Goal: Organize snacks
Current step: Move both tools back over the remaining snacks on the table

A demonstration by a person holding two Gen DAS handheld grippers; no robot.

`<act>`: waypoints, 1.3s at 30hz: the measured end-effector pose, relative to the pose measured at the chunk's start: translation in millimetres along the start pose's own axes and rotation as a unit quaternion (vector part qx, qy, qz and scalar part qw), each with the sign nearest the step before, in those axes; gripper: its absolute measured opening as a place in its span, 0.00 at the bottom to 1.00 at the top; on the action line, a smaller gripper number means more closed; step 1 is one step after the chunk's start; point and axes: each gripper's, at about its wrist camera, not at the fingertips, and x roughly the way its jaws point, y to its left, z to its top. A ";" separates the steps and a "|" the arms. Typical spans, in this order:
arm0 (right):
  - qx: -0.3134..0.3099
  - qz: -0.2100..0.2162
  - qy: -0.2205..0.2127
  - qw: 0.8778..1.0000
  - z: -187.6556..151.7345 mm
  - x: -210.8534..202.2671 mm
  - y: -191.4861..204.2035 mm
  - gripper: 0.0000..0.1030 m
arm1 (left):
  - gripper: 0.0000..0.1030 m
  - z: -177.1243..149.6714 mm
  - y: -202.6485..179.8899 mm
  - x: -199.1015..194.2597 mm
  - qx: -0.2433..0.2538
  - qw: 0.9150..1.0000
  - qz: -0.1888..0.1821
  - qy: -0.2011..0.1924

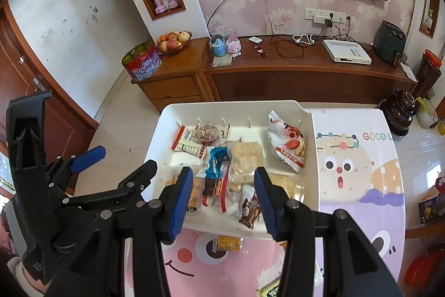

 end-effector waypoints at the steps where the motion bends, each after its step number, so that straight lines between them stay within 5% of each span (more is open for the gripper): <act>1: 0.000 -0.001 0.001 1.000 -4.0 -1.3 -0.3 0.45 | 0.84 -3.0 -0.4 -1.4 0.001 1.000 -0.002 0.001; 10: 0.013 -0.010 0.013 1.000 -36.0 -6.0 -4.9 0.45 | 0.84 -34.4 -6.5 -12.3 0.016 1.000 -0.014 0.012; 20: 0.041 -0.027 0.049 0.998 -113.2 -10.7 -27.4 0.45 | 0.84 -99.5 -29.1 -25.4 0.044 0.997 -0.046 0.037; 29: 0.072 -0.057 0.079 0.993 -186.8 -33.7 -73.6 0.45 | 0.84 -154.8 -75.0 -29.3 0.095 0.988 -0.090 0.078; 39: 0.108 -0.091 0.075 0.987 -206.8 -50.4 -126.5 0.45 | 0.84 -170.4 -133.2 -9.7 0.135 0.977 -0.126 0.107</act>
